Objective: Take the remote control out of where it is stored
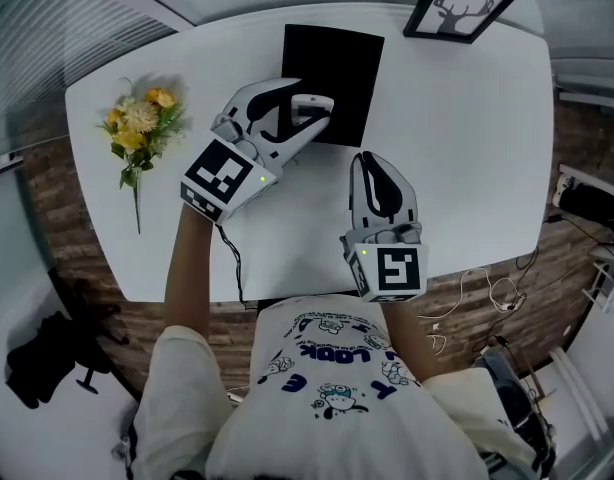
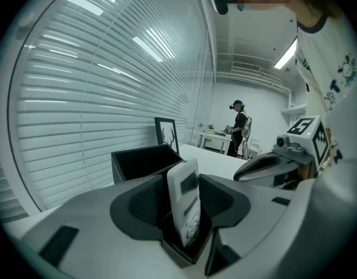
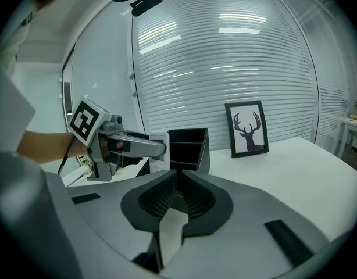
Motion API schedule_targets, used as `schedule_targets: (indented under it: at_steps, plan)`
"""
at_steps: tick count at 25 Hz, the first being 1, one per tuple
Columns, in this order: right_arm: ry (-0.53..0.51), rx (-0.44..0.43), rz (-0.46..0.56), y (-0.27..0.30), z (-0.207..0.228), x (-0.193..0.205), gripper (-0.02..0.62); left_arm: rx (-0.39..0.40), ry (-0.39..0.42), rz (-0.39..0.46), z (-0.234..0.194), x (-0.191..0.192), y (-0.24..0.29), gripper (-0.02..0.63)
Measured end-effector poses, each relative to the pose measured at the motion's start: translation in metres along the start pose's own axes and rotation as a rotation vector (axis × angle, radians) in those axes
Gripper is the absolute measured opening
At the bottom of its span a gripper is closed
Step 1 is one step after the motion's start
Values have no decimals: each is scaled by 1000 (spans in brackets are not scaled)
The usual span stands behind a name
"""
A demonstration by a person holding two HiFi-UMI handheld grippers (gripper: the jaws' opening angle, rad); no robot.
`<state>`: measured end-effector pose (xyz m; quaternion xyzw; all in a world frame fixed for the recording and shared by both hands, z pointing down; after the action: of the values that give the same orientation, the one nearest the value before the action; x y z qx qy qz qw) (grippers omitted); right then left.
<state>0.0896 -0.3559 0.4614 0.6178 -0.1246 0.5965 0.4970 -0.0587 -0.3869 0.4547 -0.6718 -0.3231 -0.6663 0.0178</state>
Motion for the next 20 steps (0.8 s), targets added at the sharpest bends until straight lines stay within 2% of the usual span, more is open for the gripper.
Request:
schedule_targets:
  at_steps: [9,14,20]
  plan:
    - [-3,-5,-24,1,0,7,46,23,30,-18,5,-1,1,163]
    - [-3,2,-23,-1,3,8,46,16,24,-27,7,-1,-2,141]
    - [-7,11,-16,-6,1,8,46,-12,40,-28,12,-3,-11,78]
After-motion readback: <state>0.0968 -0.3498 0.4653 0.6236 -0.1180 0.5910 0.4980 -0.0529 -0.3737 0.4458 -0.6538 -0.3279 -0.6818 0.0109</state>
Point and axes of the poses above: the fingertips, and each gripper's own axes: y forward along the fingers, z to its right, x out of its underside, the point moved 5 cm from there along -y, backward along the fingers, and after that the axes turned 5 degrees about -x, right-handed, at the moved point
